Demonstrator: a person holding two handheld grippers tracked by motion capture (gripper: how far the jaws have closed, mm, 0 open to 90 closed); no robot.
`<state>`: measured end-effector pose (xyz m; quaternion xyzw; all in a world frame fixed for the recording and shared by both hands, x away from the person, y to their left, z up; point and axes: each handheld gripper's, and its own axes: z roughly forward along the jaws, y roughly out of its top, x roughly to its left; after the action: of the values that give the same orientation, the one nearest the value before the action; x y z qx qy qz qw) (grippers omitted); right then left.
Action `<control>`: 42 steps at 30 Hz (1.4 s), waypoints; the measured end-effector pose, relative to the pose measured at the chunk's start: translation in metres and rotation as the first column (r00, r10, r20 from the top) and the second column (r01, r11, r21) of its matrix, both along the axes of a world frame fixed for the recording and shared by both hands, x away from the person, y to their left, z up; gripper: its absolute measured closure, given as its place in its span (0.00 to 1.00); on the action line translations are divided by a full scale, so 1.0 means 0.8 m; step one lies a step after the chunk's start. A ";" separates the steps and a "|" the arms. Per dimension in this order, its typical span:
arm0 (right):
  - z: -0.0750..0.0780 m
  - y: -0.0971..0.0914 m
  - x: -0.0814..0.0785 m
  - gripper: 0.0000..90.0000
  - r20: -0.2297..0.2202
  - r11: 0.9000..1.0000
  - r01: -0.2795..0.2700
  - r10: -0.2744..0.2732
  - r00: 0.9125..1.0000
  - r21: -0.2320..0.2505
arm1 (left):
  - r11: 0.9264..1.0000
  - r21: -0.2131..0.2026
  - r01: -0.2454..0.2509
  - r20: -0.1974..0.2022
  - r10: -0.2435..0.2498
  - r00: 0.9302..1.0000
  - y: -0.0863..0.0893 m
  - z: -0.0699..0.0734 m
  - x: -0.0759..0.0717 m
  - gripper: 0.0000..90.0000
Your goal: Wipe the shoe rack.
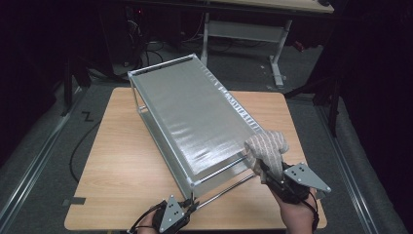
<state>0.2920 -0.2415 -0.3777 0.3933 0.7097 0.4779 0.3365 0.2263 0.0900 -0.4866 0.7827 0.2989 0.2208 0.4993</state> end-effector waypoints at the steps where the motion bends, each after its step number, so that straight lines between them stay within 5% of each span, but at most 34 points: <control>1: 0.000 -0.001 0.000 0.66 -0.006 1.000 0.002 -0.002 1.000 0.003 | 1.000 0.000 0.000 0.000 0.000 1.000 0.000 0.000 0.000 0.88; 8: 0.002 0.007 -0.005 0.66 -0.009 0.999 -0.038 0.038 0.999 0.007 | 1.000 -0.005 0.000 -0.004 0.000 1.000 0.000 0.000 0.000 0.88; 15: 0.005 0.051 -0.028 0.66 0.009 0.985 -0.168 0.168 0.986 -0.038 | 1.000 -0.009 -0.001 -0.004 0.001 1.000 0.000 0.000 0.000 0.88; 17: 0.006 0.076 -0.042 0.66 0.003 0.968 -0.248 0.248 0.969 -0.037 | 1.000 -0.011 -0.002 -0.004 0.002 1.000 0.000 0.000 0.000 0.88; 19: 0.005 0.085 -0.046 0.67 0.004 0.961 -0.274 0.274 0.962 -0.037 | 1.000 -0.012 -0.002 -0.005 0.002 1.000 0.000 0.000 0.000 0.88; 21: 0.005 0.110 -0.060 0.67 0.000 0.936 -0.348 0.349 0.937 -0.051 | 1.000 -0.012 -0.002 -0.005 0.002 1.000 0.000 0.000 0.000 0.88; 22: 0.005 0.110 -0.060 0.67 0.000 0.936 -0.348 0.349 0.937 -0.051 | 1.000 -0.012 -0.002 -0.005 0.002 1.000 0.000 0.000 0.000 0.88; 23: 0.005 0.123 -0.069 0.67 0.001 0.918 -0.392 0.393 0.919 -0.064 | 1.000 -0.011 -0.002 -0.005 0.002 1.000 0.000 0.000 0.000 0.88; 27: 0.005 0.133 -0.078 0.67 -0.002 0.904 -0.423 0.424 0.906 -0.064 | 1.000 -0.008 0.001 -0.003 -0.001 1.000 0.000 0.000 0.001 0.88; 32: 0.008 0.127 -0.078 0.67 0.004 0.905 -0.421 0.422 0.907 -0.054 | 1.000 -0.008 0.004 -0.002 -0.004 1.000 0.001 0.000 0.001 0.88; 35: 0.011 0.109 -0.079 0.67 0.015 0.927 -0.368 0.370 0.929 -0.073 | 1.000 -0.012 0.014 -0.004 -0.014 1.000 0.001 0.000 0.003 0.88; 38: 0.009 0.093 -0.080 0.67 0.006 0.936 -0.345 0.346 0.938 -0.076 | 1.000 -0.016 0.018 -0.007 -0.018 1.000 -0.001 -0.001 0.004 0.88; 39: 0.003 0.077 -0.078 0.68 -0.039 0.937 -0.341 0.339 0.940 -0.077 | 1.000 -0.014 0.015 -0.004 -0.015 1.000 -0.001 0.000 0.006 0.88; 42: -0.005 0.068 -0.073 0.69 -0.083 0.938 -0.339 0.333 0.939 -0.072 | 1.000 -0.008 0.025 -0.002 -0.025 1.000 -0.003 0.000 0.009 0.88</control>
<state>0.2335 -0.1868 -0.3819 0.2678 0.7975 0.4837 0.2413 0.2333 0.0874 -0.4866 0.7846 0.2906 0.2124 0.5048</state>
